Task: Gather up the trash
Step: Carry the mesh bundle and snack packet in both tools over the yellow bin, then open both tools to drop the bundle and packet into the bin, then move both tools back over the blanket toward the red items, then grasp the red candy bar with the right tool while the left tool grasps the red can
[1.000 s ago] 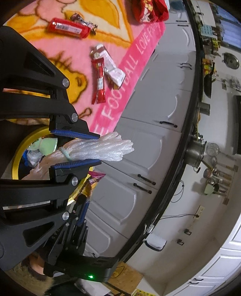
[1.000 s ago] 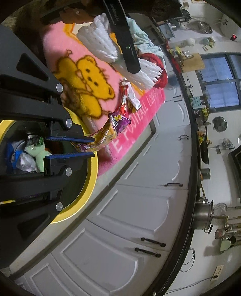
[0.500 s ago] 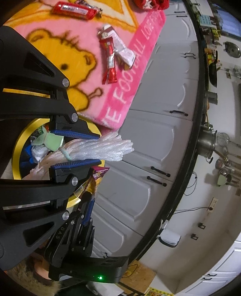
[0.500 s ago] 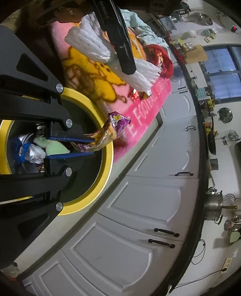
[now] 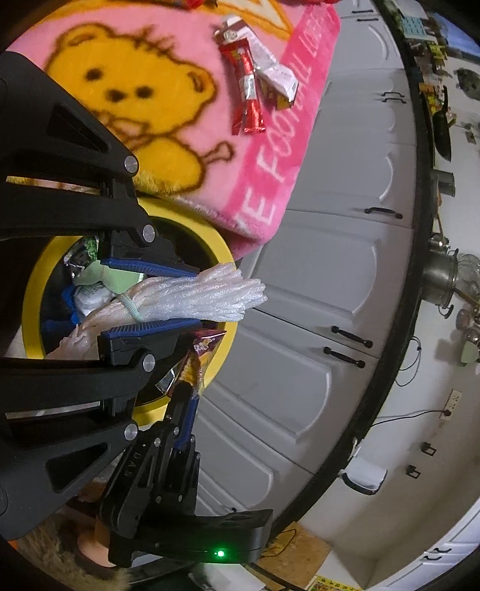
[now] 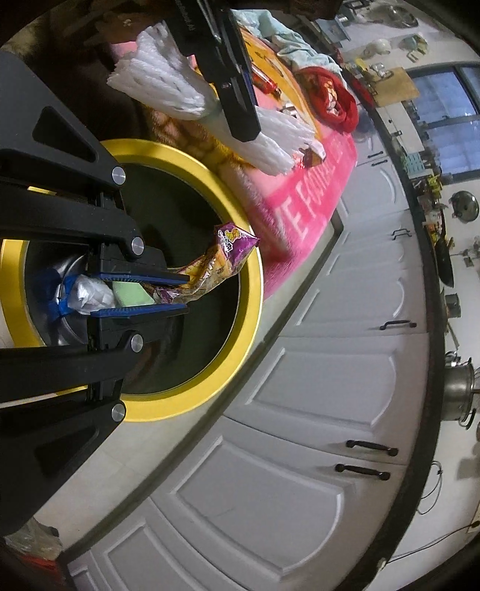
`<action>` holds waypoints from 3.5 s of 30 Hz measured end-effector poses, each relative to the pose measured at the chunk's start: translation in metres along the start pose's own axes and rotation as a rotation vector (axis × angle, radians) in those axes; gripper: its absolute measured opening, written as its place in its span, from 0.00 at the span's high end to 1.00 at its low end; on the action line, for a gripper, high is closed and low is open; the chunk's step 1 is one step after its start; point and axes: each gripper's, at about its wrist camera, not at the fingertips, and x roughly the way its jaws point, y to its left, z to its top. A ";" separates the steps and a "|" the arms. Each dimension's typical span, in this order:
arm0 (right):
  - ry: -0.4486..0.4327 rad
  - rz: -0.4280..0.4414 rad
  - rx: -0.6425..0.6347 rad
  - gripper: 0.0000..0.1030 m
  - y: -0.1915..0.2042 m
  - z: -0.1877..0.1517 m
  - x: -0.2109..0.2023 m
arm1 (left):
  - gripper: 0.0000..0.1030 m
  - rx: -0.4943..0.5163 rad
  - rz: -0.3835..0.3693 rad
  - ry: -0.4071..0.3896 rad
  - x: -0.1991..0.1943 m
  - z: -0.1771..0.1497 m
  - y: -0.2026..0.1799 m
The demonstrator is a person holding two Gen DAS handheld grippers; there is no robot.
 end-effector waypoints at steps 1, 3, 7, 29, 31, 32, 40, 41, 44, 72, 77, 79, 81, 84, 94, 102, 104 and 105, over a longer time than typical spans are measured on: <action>0.006 0.000 0.006 0.90 -0.002 -0.001 0.001 | 0.84 -0.001 -0.001 0.008 0.002 -0.001 0.000; 0.011 0.001 0.017 0.89 -0.004 -0.002 0.003 | 0.84 -0.005 -0.006 0.019 0.005 -0.002 0.001; 0.017 0.001 0.044 0.88 -0.010 -0.003 0.004 | 0.78 -0.008 -0.002 0.028 0.008 -0.003 0.001; -0.071 0.013 0.073 0.49 -0.004 0.013 -0.020 | 0.11 -0.099 0.107 -0.063 -0.034 0.003 0.036; -0.084 0.025 0.061 0.49 0.001 0.016 -0.025 | 0.11 -0.100 0.124 -0.081 -0.042 0.004 0.041; -0.090 0.030 0.053 0.49 0.005 0.017 -0.027 | 0.11 -0.101 0.133 -0.089 -0.046 0.004 0.044; -0.132 0.084 0.000 0.48 0.037 0.030 -0.041 | 0.11 -0.134 0.184 -0.151 -0.076 0.003 0.066; -0.137 0.090 -0.010 0.48 0.042 0.032 -0.042 | 0.11 -0.136 0.188 -0.159 -0.080 0.003 0.069; -0.150 0.106 -0.034 0.42 0.055 0.037 -0.046 | 0.11 -0.142 0.205 -0.185 -0.091 0.003 0.076; -0.148 0.175 -0.255 0.39 0.148 0.085 -0.024 | 0.11 -0.243 0.353 -0.276 -0.146 -0.013 0.155; -0.136 0.180 -0.297 0.39 0.165 0.093 -0.009 | 0.11 -0.264 0.372 -0.270 -0.150 -0.018 0.169; -0.128 0.181 -0.313 0.39 0.170 0.097 -0.001 | 0.11 -0.275 0.382 -0.265 -0.149 -0.020 0.174; -0.120 0.179 -0.333 0.39 0.176 0.101 0.008 | 0.11 -0.284 0.387 -0.260 -0.149 -0.022 0.180; -0.103 0.175 -0.367 0.39 0.184 0.107 0.022 | 0.11 -0.307 0.394 -0.242 -0.147 -0.025 0.190; -0.033 0.138 -0.482 0.39 0.204 0.122 0.083 | 0.38 -0.368 0.377 -0.176 -0.134 -0.036 0.216; 0.028 0.138 -0.520 0.39 0.211 0.135 0.124 | 0.55 -0.371 0.350 -0.122 -0.120 -0.036 0.222; 0.047 0.143 -0.532 0.40 0.214 0.136 0.133 | 0.59 -0.361 0.349 -0.106 -0.116 -0.037 0.222; 0.051 0.143 -0.537 0.41 0.215 0.137 0.136 | 0.60 -0.357 0.348 -0.099 -0.114 -0.037 0.221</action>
